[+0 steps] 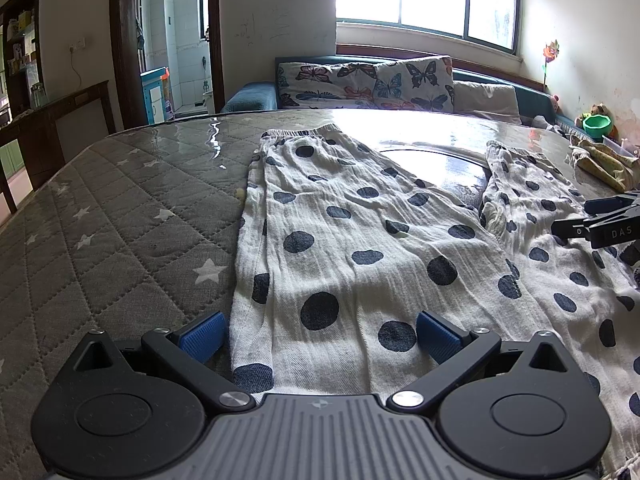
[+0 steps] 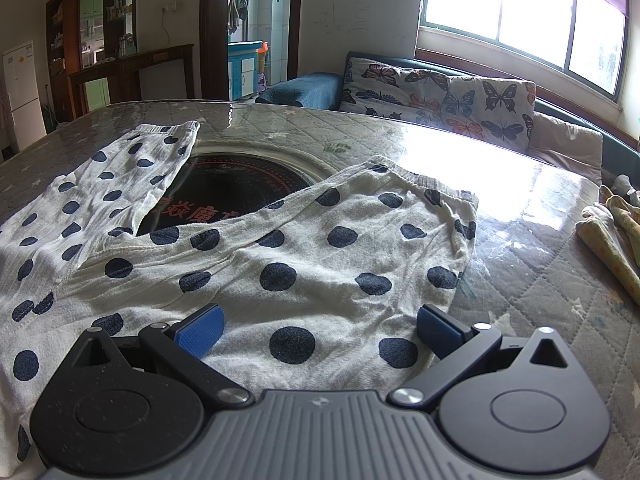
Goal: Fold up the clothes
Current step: 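Move both grippers over the white polka-dot pants toward its two ends, then close the left gripper on the leg cuff while the right gripper grasps the waistband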
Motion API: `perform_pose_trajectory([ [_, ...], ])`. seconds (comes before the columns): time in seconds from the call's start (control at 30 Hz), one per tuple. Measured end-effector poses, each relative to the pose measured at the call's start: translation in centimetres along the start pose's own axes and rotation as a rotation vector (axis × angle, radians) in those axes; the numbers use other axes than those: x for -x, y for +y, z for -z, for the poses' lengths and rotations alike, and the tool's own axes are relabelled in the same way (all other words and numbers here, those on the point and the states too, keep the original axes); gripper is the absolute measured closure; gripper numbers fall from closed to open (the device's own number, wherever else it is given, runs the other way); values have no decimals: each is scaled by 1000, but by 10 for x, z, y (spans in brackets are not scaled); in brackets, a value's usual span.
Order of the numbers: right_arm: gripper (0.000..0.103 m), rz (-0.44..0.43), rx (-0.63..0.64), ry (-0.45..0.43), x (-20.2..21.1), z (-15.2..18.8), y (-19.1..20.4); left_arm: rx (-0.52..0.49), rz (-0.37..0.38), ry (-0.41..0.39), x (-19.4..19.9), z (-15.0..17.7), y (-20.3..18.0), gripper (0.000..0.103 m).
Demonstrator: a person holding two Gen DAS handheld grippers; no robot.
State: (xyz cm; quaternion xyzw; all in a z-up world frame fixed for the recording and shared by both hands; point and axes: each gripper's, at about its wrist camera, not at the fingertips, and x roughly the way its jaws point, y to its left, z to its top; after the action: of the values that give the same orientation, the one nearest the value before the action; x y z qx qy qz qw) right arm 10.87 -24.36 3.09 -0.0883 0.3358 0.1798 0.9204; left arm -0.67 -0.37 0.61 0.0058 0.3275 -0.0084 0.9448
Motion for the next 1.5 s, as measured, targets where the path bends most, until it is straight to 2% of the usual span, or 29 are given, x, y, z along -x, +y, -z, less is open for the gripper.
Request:
perform_pose_trajectory([
  [0.47, 0, -5, 11, 8, -2, -3, 2, -143, 90, -75, 70, -5, -31, 0],
  [0.67, 0, -5, -11, -7, 4, -8, 0, -262, 320, -56, 98, 8, -83, 0],
  [0.8, 1, 8, -37, -11, 13, -18, -7, -343, 511, -28, 105, 19, -123, 0],
  [0.97, 7, 61, -71, -2, 19, -29, -25, -471, 618, -67, 109, 33, -160, 3],
  [1.03, 9, 79, -91, 5, 19, -31, -34, -508, 625, -53, 106, 41, -168, 7],
  [1.23, 19, 108, -163, 30, 9, -32, -62, -573, 578, -11, 84, 54, -179, 18],
  [1.4, 36, 89, -256, 32, -6, -41, -87, -615, 545, -4, 79, 60, -186, 28],
  [1.5, 43, 98, -293, 44, -21, -49, -99, -610, 555, 7, 78, 60, -186, 32],
])
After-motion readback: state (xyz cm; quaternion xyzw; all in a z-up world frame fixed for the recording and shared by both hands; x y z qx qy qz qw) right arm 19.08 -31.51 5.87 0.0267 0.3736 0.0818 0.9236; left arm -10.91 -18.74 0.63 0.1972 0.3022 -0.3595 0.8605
